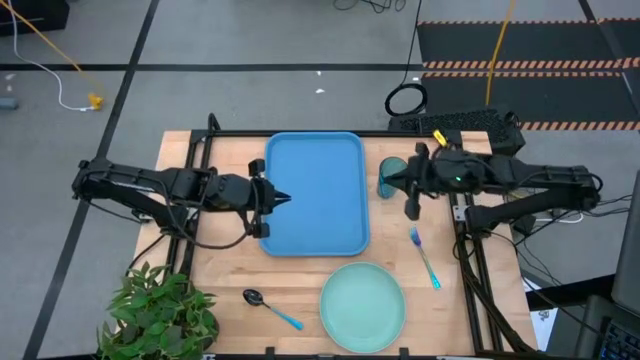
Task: Pick and place plate/cup/fork/spoon on tray
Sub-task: Put the blue cup on the blue serving tray
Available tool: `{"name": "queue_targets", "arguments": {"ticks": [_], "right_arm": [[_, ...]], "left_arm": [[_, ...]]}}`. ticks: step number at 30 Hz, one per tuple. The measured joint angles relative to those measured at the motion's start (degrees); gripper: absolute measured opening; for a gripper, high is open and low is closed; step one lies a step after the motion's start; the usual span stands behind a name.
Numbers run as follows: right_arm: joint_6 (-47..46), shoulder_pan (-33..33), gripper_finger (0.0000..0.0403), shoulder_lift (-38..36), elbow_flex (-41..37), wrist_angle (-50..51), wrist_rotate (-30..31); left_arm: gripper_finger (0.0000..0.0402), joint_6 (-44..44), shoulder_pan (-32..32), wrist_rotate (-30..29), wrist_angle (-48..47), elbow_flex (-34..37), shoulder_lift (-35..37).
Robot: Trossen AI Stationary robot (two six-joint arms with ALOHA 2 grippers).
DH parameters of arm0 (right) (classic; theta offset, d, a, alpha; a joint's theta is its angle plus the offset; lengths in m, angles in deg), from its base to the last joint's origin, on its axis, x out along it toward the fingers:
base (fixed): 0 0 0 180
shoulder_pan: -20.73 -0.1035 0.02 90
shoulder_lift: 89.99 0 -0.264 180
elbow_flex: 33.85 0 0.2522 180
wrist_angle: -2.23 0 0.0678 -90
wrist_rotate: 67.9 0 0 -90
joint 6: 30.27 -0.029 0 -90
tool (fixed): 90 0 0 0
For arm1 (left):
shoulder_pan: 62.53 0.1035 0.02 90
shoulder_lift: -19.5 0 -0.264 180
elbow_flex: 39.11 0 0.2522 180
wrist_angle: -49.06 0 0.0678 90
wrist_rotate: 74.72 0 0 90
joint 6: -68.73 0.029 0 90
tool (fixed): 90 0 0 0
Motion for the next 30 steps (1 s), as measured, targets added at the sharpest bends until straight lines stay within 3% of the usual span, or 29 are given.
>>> {"name": "queue_targets", "arguments": {"ticks": [7, 13, 19, 30], "right_arm": [[-2.6, 5.2, 0.0000, 11.0, 12.5, 17.9, -3.0], [-1.9, 8.8, 0.0013, 15.2, 13.3, 22.4, -9.1], [1.9, 9.2, 0.0048, 18.5, 13.3, 25.9, -5.9], [13.8, 9.5, 0.0146, 24.1, 12.6, 28.3, -3.1]], "left_arm": [[0.0026, 1.7, 0.0, 0.2, 1.4, 0.6, 0.0], [0.0026, 2.5, 0.0, 4.6, 1.3, 0.6, 0.0], [0.0026, 2.7, 0.0, 4.9, 0.9, 0.6, 0.0], [0.0026, 2.8, 0.0, 4.9, 0.5, 0.6, -0.5]]}}
